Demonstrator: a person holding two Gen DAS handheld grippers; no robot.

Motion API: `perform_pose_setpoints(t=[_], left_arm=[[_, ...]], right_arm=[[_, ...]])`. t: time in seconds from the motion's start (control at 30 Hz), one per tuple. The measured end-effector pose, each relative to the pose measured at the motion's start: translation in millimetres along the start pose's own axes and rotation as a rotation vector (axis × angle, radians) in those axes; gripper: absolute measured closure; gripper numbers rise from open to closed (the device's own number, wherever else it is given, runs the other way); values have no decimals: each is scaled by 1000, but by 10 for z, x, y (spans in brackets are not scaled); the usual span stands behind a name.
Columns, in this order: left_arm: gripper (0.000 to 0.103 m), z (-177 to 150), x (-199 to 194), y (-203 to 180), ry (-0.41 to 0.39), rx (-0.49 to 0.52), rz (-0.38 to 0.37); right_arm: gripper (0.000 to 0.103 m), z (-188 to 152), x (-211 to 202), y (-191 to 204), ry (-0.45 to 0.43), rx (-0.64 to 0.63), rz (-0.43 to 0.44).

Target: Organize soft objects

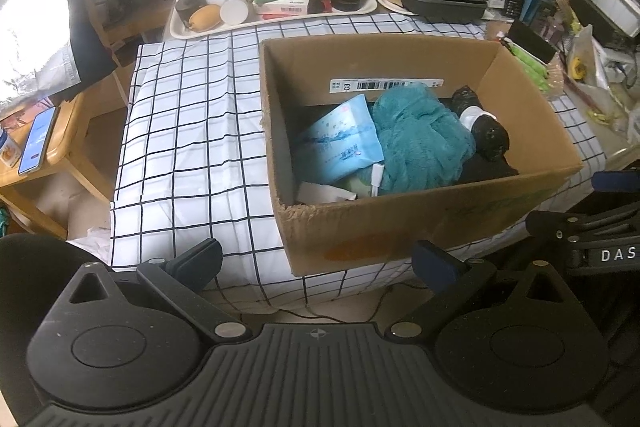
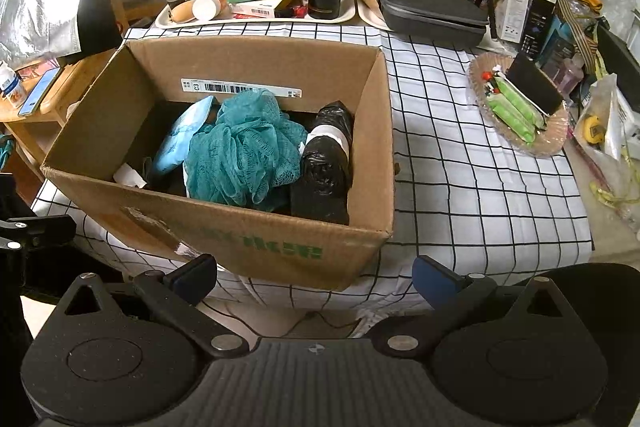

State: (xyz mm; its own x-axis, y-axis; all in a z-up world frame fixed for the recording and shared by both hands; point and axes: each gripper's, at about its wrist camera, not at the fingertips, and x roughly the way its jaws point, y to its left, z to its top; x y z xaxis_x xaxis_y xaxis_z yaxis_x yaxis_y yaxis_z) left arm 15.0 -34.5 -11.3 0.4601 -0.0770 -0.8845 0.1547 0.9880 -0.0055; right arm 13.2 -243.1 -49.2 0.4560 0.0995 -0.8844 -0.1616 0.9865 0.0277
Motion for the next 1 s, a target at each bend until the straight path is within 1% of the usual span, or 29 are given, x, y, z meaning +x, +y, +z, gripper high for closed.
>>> perform_pose_setpoints(t=[1.0], left_arm=[[0, -5, 15, 41, 6, -4, 4]], right_arm=[[0, -5, -15, -4, -2, -8, 1]])
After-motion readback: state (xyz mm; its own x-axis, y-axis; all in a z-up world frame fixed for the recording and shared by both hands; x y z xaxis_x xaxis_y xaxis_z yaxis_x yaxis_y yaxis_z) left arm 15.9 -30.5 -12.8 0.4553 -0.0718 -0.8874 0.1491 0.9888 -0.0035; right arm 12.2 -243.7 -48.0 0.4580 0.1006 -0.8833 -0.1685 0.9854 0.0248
